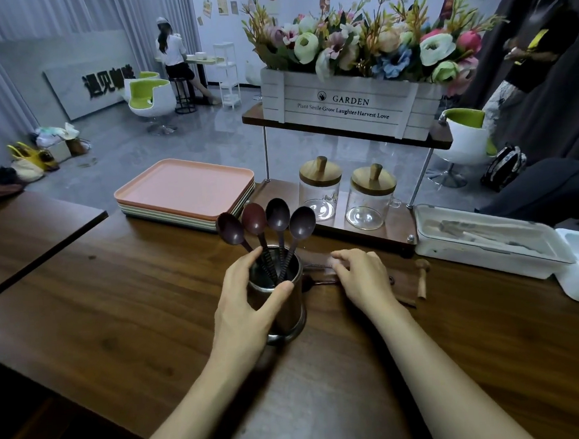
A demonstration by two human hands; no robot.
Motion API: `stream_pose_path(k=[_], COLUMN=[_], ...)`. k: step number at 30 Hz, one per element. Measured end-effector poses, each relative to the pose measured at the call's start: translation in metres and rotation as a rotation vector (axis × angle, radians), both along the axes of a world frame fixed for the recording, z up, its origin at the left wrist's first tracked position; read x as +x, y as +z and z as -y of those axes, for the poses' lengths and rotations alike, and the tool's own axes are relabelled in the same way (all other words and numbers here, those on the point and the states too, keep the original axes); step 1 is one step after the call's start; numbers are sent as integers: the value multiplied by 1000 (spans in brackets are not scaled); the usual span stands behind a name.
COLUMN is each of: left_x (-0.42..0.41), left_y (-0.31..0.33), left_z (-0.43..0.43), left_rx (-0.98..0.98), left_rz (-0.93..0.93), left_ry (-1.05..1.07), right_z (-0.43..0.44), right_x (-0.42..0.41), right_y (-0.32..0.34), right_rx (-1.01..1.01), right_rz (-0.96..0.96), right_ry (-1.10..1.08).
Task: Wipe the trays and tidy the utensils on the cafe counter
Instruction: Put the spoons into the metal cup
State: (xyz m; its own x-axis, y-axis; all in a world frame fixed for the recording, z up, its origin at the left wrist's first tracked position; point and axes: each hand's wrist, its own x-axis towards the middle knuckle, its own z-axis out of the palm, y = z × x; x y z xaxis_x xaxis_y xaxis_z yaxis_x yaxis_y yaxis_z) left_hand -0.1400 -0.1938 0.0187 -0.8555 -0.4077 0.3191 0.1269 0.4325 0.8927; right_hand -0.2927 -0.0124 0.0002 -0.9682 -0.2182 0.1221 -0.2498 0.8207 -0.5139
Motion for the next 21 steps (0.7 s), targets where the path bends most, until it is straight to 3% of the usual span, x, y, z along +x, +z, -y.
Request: stream_pose_path(k=[6, 10, 15, 21], left_x=[1, 0, 0, 2], left_y=[3, 3, 7, 8], left_z=[2, 3, 3, 5], left_rx=[-74, -86, -75, -80], left_rz=[26, 48, 89, 113], left_ry=[-1, 3, -2, -22], right_z=[5, 8, 5, -7], right_x=[-5, -4, 4, 21], right_y=[-5, -2, 22, 50], right_rx=[122, 88, -94, -539], right_rz=[-16, -15, -35, 176], right_ry=[81, 83, 21, 0])
